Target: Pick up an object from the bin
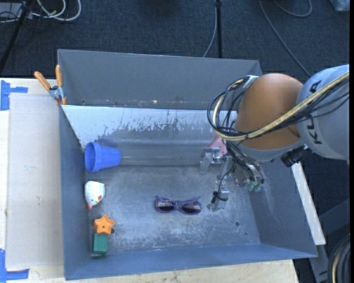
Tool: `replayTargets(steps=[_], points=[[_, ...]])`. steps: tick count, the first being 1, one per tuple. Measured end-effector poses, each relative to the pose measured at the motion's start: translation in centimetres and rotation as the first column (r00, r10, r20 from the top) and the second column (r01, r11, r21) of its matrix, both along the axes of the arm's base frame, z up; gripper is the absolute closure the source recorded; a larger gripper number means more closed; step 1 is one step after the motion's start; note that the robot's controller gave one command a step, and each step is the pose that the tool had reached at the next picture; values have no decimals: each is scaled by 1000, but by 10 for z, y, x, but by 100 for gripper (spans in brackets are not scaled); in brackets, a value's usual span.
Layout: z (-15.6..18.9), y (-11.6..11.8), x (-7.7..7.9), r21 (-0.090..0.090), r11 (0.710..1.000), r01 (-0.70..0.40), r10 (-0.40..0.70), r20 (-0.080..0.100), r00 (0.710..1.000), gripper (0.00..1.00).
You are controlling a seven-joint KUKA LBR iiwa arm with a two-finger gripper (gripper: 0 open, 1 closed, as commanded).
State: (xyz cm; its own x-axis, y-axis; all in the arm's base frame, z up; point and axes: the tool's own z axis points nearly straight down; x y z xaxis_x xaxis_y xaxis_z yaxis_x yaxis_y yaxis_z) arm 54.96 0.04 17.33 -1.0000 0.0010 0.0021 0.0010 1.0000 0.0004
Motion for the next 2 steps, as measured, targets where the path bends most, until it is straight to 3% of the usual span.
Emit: replayTargets(steps=[1, 2], points=[[-24, 22, 4, -2, 999, -48, 48, 5, 999, 0], [-82, 40, 27, 1, 971, -241, 241, 3, 971, 0]])
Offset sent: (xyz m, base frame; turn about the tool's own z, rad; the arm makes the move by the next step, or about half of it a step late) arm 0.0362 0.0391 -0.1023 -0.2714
